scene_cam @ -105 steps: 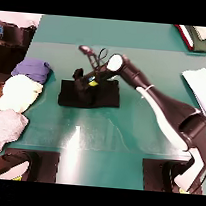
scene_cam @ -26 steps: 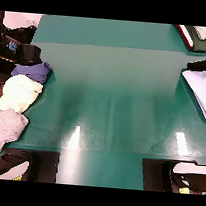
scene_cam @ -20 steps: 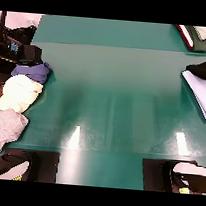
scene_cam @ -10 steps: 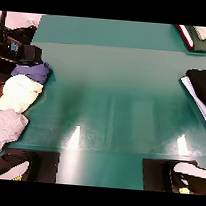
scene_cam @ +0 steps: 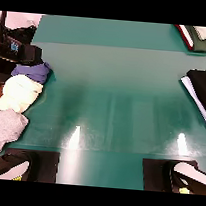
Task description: Fold the shirts.
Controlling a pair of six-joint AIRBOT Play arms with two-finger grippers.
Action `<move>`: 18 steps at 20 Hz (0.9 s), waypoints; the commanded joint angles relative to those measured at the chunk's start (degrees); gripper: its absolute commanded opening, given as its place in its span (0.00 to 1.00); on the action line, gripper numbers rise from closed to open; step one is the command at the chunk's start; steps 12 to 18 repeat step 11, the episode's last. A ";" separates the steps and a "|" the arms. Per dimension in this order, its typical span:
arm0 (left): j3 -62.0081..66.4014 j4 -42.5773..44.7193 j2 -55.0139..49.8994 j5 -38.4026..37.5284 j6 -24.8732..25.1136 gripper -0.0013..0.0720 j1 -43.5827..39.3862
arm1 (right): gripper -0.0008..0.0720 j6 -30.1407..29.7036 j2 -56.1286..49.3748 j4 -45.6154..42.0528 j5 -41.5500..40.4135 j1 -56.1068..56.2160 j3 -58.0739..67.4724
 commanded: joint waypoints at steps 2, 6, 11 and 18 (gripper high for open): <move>-0.02 -0.09 0.04 0.04 0.02 0.06 0.00 | 0.05 0.04 7.23 6.19 0.39 10.78 -0.04; -0.02 -0.09 0.04 0.04 0.02 0.06 0.00 | 0.04 -0.20 12.96 5.18 -0.72 24.22 -0.04; -0.02 -0.11 0.04 0.04 0.02 0.06 0.00 | 0.04 -0.20 17.18 5.11 -0.74 35.85 -0.04; -0.02 -0.11 0.04 0.04 0.02 0.06 0.00 | 0.04 -0.20 17.18 5.11 -0.74 35.85 -0.04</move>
